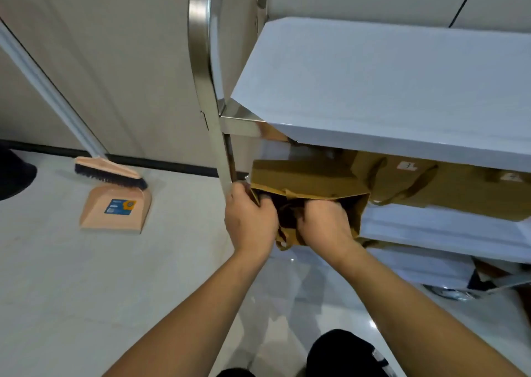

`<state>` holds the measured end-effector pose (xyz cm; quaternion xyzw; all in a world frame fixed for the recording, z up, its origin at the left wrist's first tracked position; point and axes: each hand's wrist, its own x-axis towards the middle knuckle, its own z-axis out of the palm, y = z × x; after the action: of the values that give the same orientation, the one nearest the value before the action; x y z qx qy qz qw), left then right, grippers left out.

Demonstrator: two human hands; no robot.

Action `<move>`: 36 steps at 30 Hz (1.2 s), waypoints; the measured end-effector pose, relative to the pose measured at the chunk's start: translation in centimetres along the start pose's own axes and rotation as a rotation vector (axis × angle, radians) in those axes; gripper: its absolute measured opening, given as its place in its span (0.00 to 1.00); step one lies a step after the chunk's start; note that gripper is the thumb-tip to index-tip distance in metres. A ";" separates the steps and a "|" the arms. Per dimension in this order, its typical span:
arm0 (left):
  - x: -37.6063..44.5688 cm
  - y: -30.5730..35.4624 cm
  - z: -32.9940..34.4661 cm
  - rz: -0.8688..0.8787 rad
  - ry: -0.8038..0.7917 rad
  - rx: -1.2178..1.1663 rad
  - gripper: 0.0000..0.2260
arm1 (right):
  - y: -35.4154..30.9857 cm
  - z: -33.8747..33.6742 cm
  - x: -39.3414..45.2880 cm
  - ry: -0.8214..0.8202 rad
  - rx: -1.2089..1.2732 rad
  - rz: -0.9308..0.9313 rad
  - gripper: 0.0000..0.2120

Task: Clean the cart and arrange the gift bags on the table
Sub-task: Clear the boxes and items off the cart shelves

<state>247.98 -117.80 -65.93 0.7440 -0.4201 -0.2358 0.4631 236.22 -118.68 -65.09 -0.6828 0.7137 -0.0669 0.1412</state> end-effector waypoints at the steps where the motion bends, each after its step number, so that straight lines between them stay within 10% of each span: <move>1: -0.2 0.4 -0.5 -0.048 -0.016 0.040 0.03 | -0.1 -0.5 -0.7 -0.038 0.041 0.016 0.04; 11: -3.2 8.3 -6.8 -0.353 -0.409 0.406 0.02 | -3.6 -10.1 -9.4 -0.351 0.017 -0.115 0.04; 19: -5.3 17.9 -12.6 -0.282 -0.776 0.594 0.07 | -4.0 -22.8 -10.0 -0.265 -0.019 -0.058 0.04; 36: -21.2 37.0 -21.7 0.518 -1.156 0.603 0.07 | -1.2 -43.1 -33.9 0.164 0.438 0.418 0.11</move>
<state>237.68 -97.35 -23.92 0.4711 -0.8099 -0.3489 -0.0199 225.70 -89.28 -20.03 -0.4670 0.8163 -0.2434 0.2375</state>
